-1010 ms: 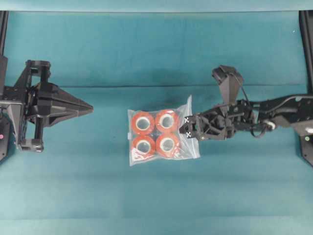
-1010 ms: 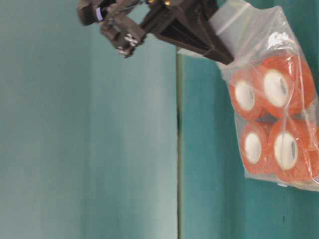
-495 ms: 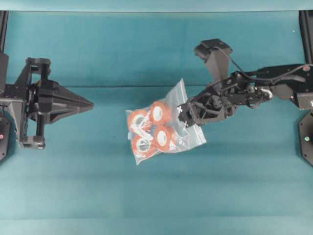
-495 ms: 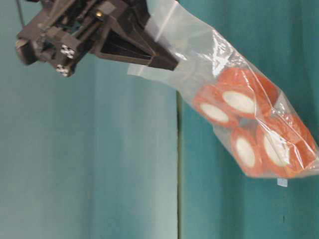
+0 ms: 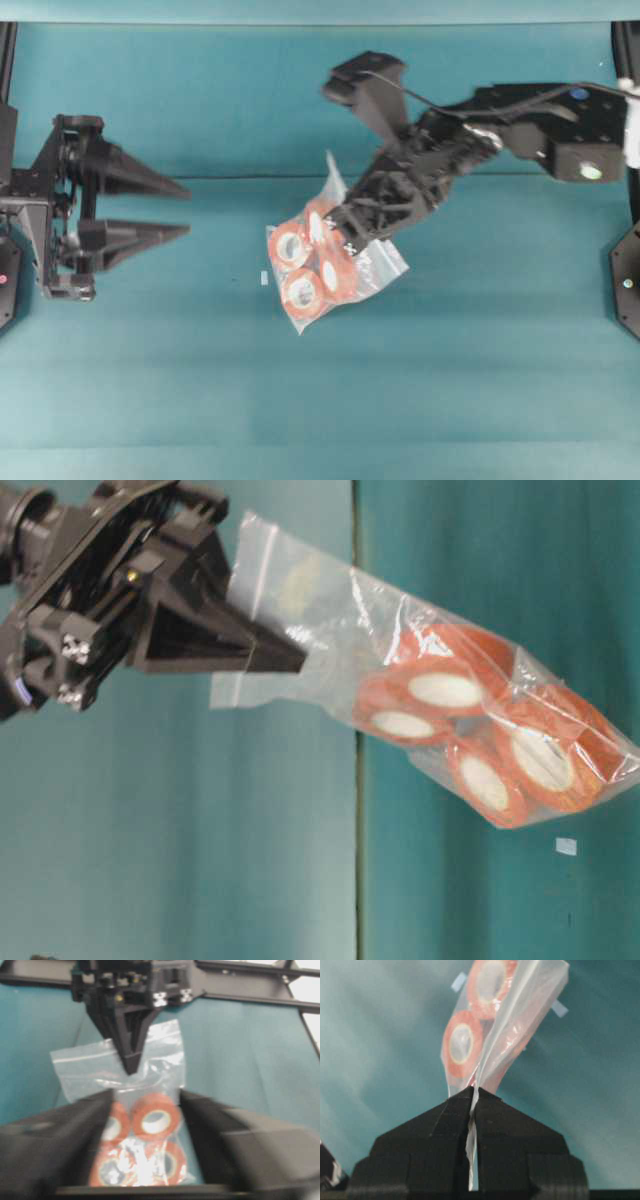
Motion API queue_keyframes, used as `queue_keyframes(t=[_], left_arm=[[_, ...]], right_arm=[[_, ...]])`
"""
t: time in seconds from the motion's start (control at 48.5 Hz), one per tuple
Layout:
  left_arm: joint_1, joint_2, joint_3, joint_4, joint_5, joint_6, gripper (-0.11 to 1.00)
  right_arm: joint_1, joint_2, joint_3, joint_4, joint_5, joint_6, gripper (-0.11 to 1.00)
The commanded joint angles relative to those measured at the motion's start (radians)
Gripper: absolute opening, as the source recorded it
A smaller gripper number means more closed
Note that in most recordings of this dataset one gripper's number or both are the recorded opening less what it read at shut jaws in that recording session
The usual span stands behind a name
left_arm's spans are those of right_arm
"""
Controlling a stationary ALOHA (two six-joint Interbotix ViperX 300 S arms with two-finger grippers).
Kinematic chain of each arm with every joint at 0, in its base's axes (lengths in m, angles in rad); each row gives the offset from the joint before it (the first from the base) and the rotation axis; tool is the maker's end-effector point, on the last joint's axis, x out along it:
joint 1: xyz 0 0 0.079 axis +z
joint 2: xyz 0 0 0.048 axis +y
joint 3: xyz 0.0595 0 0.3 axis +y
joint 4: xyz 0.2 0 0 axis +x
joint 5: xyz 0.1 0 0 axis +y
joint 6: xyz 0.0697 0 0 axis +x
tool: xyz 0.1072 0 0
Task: Hand over the clear zip bag and make it stand upright.
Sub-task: 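Lift the bag with the right gripper so it hangs vertically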
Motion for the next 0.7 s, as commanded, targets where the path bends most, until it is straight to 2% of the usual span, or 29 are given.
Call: queue_keyframes(t=[0.0,0.082,0.185,0.412,0.68], left_arm=[[0.011,-0.006,-0.011,0.003,0.009,0.000,0.84],[0.011,-0.008,-0.009,0.003,0.035,0.000,0.96],[0.011,-0.011,-0.009,0.003,0.074,0.000,0.93],[0.011,-0.021,-0.006,0.002,0.143,0.000,0.93],[0.011,-0.021,-0.003,0.003,0.149,0.000,0.93]], right_arm=[[-0.008,0.006,-0.074,0.000,0.055,-0.057,0.01],[-0.014,0.020,-0.118,0.000,0.110,-0.110,0.01],[-0.018,0.038,-0.172,0.000,0.184,-0.169,0.01],[-0.020,0.084,-0.299,0.000,0.327,-0.287,0.01],[-0.021,0.117,-0.344,0.000,0.411,-0.430,0.01]])
